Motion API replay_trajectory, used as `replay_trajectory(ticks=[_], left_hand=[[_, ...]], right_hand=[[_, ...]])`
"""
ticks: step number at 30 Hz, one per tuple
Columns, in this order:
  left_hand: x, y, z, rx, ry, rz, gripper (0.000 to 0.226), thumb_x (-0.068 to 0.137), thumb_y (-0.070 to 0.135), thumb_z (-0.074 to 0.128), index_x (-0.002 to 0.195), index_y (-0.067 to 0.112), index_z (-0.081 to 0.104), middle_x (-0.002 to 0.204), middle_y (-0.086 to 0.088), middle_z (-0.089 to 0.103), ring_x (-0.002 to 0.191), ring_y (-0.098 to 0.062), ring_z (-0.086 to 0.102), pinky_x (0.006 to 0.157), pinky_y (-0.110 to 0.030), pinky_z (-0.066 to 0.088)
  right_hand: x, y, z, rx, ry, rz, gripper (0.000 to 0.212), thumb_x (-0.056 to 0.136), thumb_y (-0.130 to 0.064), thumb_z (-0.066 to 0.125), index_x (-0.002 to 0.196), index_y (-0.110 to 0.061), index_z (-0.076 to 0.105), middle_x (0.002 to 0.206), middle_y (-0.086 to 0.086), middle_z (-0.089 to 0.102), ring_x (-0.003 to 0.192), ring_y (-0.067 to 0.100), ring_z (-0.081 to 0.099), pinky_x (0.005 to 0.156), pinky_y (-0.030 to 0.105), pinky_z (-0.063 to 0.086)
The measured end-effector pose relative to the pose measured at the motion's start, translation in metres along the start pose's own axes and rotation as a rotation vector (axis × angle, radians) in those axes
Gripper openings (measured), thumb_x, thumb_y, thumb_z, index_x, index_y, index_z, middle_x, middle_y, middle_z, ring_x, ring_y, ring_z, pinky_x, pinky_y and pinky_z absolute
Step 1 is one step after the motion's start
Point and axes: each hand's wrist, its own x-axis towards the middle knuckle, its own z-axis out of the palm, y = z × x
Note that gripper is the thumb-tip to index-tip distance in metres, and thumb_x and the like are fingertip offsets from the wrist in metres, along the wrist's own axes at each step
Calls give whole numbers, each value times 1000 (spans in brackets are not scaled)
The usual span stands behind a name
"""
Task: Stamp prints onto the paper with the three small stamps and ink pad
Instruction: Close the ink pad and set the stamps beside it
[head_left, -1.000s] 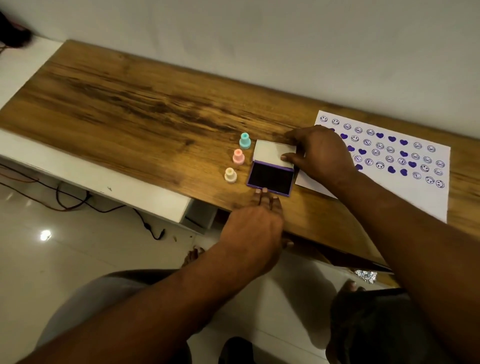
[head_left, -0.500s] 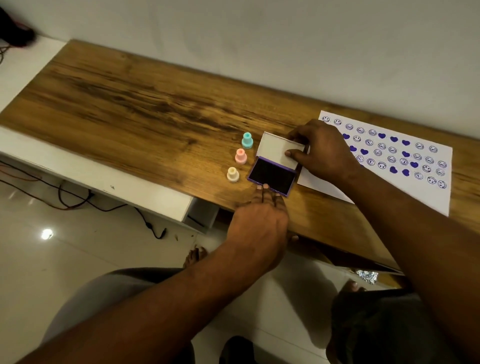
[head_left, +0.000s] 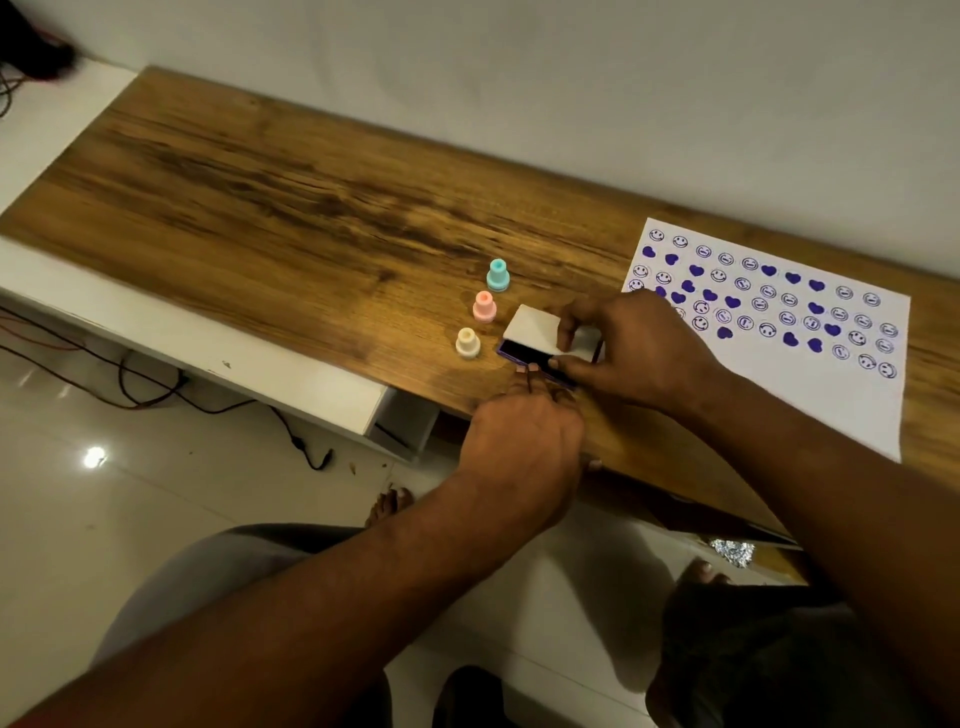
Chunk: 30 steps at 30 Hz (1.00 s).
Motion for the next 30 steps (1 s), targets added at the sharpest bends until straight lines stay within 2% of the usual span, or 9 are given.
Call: replay_trajectory(ticks=[3,14,19,30], left_hand=[[0,0,-1,-18,-11,5,67,100,60,56,146,12,49,149,-15,53,137,-32,52,107,-49,50],[-8,1,-10,-52,-3,11,54,101,47,64,143,14,53,145,-11,57,134,-28,55,107,-46,50],[-9,1,-14,-96,-101,4,56,103,51,58,144,14,50,146,-11,54,134,-30,52,113,-48,44],[-9,-1,-9,-105,-68,18,59,103,54,56,144,13,50,144,-12,55,133,-30,53,112,-49,45]], right_hand=[[2,2,5,-7,-16,11,19,87,-45,81,97,-32,71,122,-1,75,103,19,70,77,32,56],[-4,-6,9,-46,78,61,29,83,-50,82,103,-32,70,123,-1,73,111,21,65,78,33,51],[-8,-7,15,-29,61,115,29,84,-49,83,104,-33,68,130,-1,69,118,22,63,81,28,48],[-9,-11,15,13,51,145,35,80,-47,87,101,-36,61,135,-1,65,126,24,59,87,29,47]])
